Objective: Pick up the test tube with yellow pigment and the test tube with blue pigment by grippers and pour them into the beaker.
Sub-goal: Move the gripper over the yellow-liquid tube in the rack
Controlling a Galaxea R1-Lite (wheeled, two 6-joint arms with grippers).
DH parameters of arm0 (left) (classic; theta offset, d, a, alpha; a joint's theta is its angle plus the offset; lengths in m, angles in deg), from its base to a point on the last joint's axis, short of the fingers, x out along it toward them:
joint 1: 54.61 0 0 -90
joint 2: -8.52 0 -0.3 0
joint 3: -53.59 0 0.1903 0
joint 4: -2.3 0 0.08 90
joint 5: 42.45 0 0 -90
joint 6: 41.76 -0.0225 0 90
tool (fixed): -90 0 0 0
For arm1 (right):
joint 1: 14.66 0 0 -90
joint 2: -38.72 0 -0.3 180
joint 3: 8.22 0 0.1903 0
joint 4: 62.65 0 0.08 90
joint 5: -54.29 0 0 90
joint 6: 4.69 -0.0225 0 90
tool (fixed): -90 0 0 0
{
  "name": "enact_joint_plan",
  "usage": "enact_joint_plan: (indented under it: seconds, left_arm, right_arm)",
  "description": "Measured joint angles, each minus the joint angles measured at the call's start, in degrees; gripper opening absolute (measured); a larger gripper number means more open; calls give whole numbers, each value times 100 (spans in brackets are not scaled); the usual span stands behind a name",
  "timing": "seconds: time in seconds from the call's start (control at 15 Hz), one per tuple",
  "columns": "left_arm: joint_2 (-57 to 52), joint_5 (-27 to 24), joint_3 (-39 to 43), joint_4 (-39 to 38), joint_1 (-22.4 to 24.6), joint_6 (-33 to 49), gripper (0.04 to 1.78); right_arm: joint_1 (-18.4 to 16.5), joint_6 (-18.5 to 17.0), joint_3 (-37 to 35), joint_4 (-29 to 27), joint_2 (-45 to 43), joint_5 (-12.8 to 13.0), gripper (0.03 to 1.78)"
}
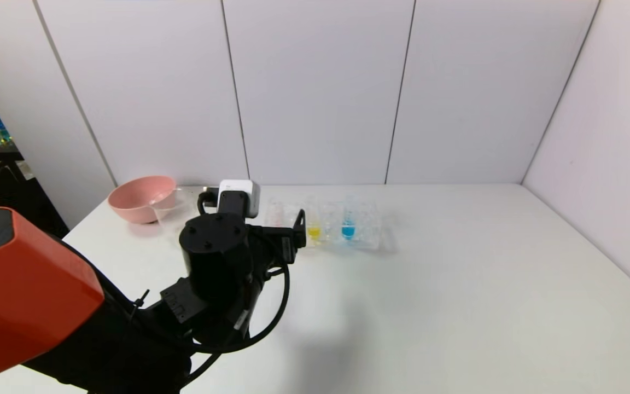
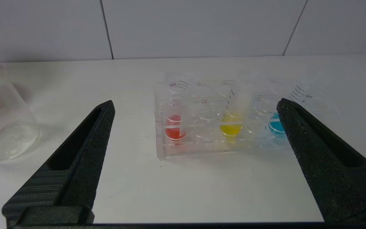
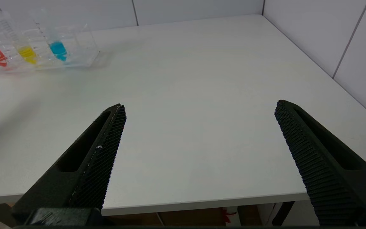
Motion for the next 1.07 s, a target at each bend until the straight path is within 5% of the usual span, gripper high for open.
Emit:
enact_joint_plan:
  seconds: [0.33,1.07]
  left_arm:
    - [561,245,-567,5,-295,-5,178]
    - [1731,212,-1780,104,-171,-55,178]
  right_arm:
    - [0,-2,0,0,0,2,171]
    - [0,-2,0,0,0,2,171]
